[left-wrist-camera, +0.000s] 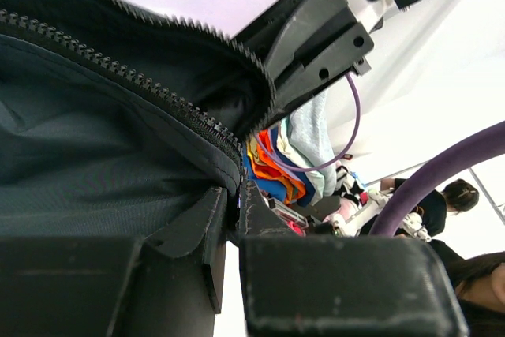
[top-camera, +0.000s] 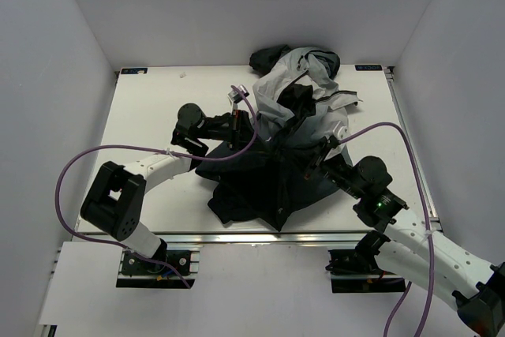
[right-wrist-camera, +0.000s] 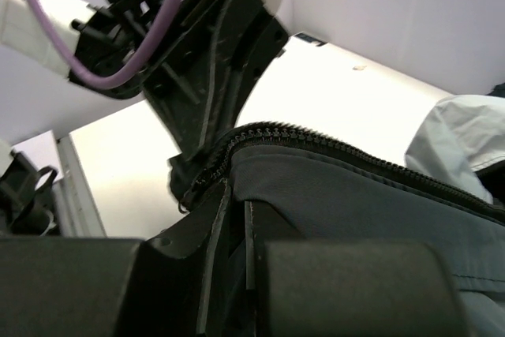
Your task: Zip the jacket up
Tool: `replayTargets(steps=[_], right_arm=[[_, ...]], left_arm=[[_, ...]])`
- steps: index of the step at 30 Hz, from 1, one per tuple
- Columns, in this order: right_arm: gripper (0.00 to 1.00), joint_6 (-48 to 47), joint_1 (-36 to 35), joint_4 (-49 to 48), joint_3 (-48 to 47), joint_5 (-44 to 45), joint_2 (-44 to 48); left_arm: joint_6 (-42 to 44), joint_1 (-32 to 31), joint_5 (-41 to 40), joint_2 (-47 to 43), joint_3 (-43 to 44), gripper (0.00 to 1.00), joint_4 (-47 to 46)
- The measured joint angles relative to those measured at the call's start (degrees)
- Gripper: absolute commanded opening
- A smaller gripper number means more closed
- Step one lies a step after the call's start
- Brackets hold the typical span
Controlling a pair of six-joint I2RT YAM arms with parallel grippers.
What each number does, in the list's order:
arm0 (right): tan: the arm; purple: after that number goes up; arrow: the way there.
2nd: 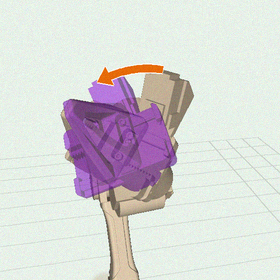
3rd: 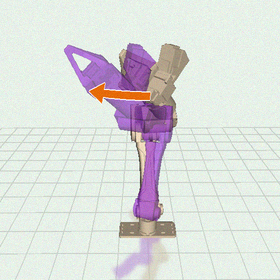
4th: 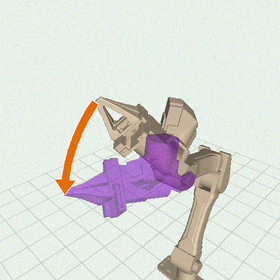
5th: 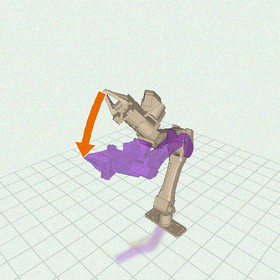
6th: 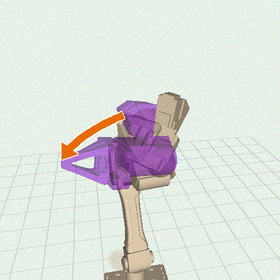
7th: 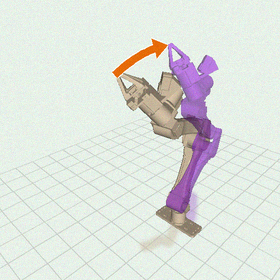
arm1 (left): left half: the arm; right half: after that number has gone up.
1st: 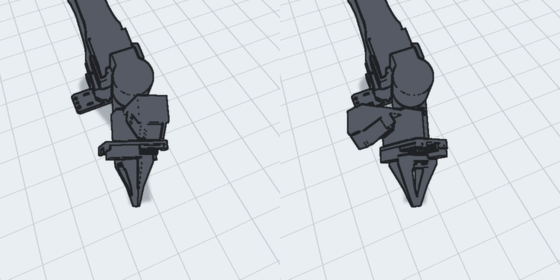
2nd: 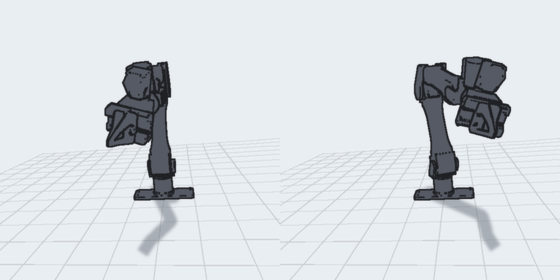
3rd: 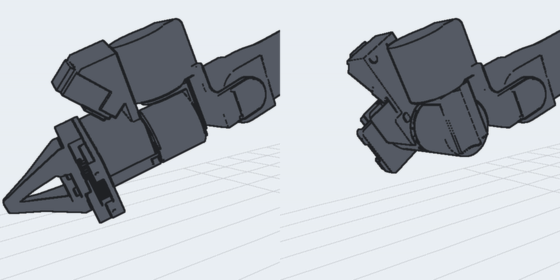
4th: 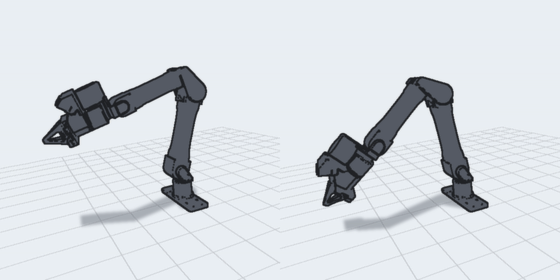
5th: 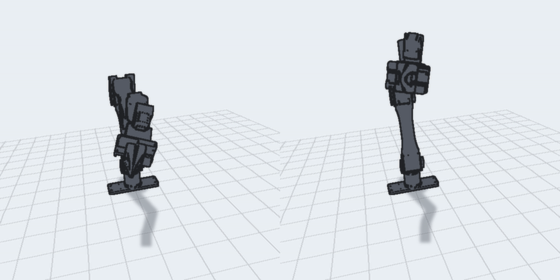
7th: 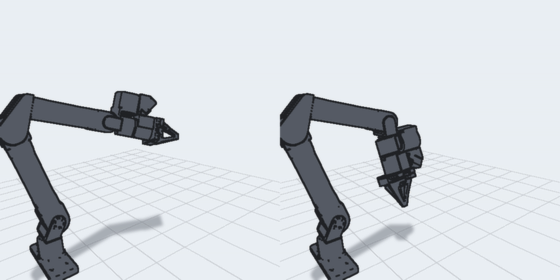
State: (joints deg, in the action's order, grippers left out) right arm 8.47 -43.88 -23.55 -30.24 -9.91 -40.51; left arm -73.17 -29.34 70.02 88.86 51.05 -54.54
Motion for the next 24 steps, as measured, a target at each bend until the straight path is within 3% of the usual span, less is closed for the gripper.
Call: replayTargets(steps=[8,24], right_arm=[[0.00,-0.5,0.0,-1.5,0.0,1.5,-1.1],[0.00,-2.9,0.0,0.4,0.1,-4.3,1.2]], left_arm=[[-1.0,0.0,0.6,0.1,0.0,0.00,-0.8],[-2.6,0.0,0.8,0.8,0.0,0.00,-1.7]])
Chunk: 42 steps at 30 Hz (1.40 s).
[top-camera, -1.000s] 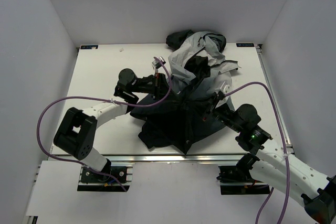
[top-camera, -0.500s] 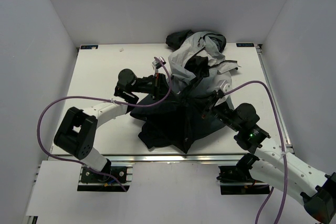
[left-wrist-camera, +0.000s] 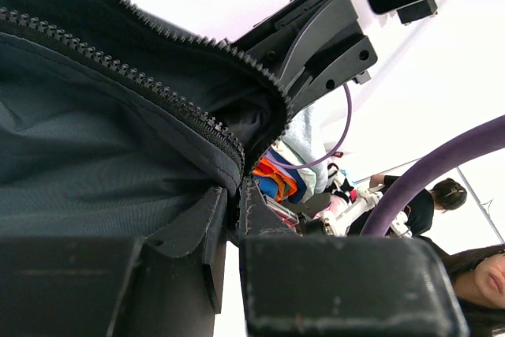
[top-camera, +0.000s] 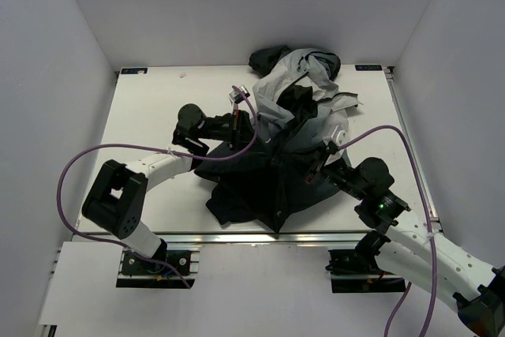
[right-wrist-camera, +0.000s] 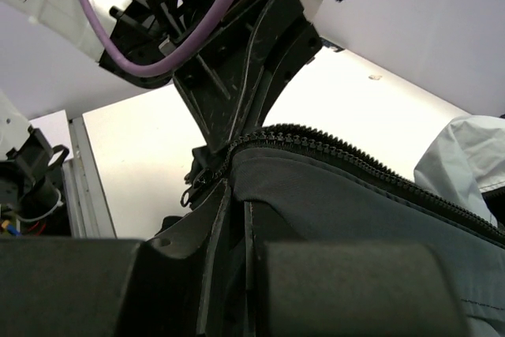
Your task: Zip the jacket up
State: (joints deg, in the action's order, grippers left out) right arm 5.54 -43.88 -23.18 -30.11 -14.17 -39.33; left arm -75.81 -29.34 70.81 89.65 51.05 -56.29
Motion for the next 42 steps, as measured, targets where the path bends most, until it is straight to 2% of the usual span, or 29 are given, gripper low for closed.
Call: replayTargets(steps=[23,42], right_arm=[[0.00,0.0,0.0,-2.4,1.2,0.5,-0.5],[0.00,-0.2,0.0,-0.5,1.2,1.0,1.1]], left_arm=[[-3.1,0.0,0.1,0.9,0.0,0.00,-4.2],[-4.2,0.0,0.1,1.0,0.0,0.00,-5.7]])
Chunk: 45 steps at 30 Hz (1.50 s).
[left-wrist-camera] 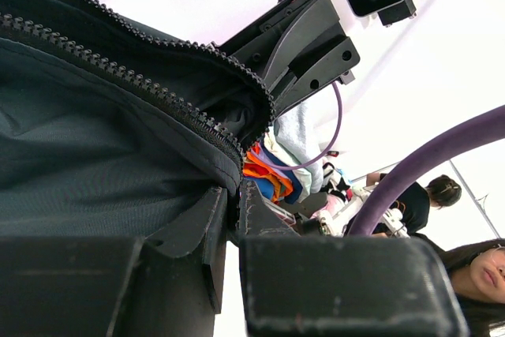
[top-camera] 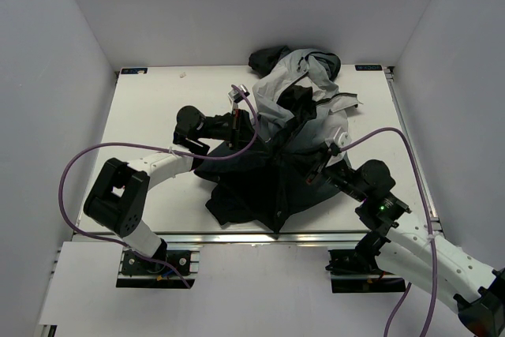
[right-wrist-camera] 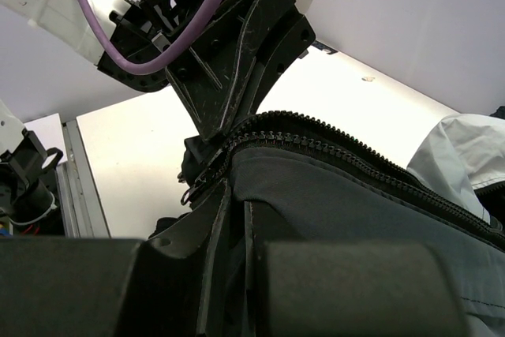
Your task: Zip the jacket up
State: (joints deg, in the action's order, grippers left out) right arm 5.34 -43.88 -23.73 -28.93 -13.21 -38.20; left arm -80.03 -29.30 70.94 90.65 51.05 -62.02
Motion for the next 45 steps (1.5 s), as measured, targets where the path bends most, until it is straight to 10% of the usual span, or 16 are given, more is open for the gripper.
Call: replayTargets(steps=[45], right_arm=[[0.00,-0.4,0.0,-2.7,0.0,-1.1,-1.5]], left_arm=[[-2.6,0.0,0.0,1.1,0.0,0.00,-2.9]])
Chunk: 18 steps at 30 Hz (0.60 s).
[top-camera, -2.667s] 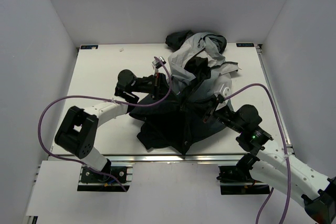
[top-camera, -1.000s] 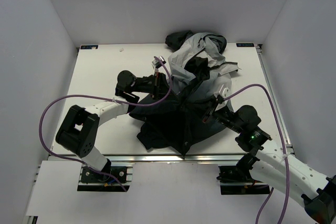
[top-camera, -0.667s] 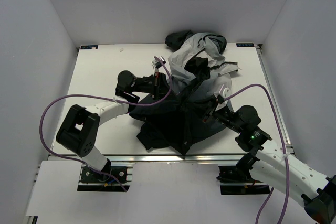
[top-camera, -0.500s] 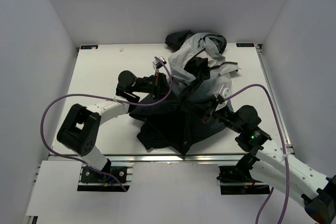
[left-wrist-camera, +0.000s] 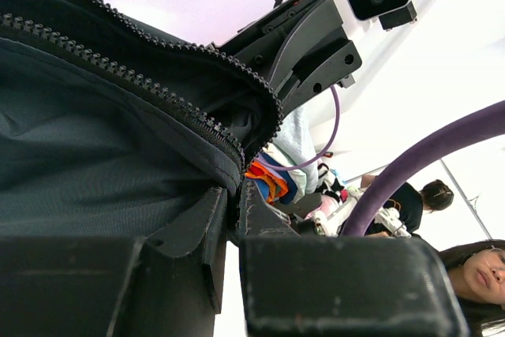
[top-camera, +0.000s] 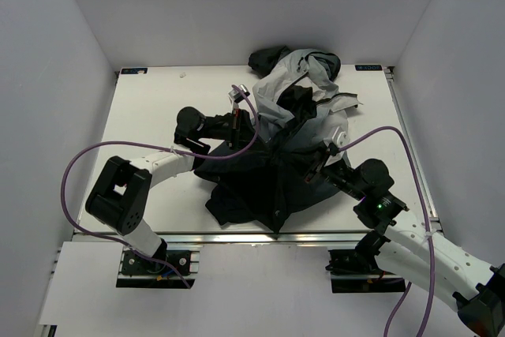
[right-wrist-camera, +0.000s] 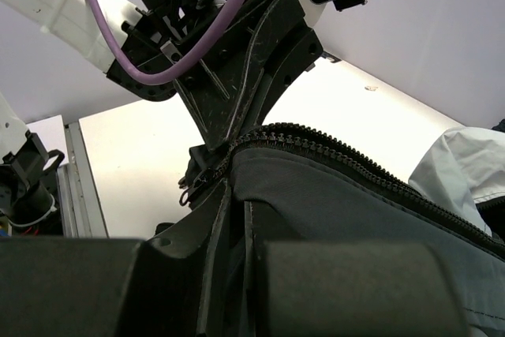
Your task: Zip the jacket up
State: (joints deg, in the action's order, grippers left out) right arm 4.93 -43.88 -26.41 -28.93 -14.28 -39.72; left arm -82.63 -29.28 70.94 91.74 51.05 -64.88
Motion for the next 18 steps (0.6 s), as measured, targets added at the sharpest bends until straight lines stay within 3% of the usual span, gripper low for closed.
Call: replayTargets(steps=[18], right_arm=[[0.00,0.0,0.0,-1.3,-0.5,3.4,-3.0]], left_arm=[[-1.3,0.2,0.0,0.6,0.0,0.00,-1.9]])
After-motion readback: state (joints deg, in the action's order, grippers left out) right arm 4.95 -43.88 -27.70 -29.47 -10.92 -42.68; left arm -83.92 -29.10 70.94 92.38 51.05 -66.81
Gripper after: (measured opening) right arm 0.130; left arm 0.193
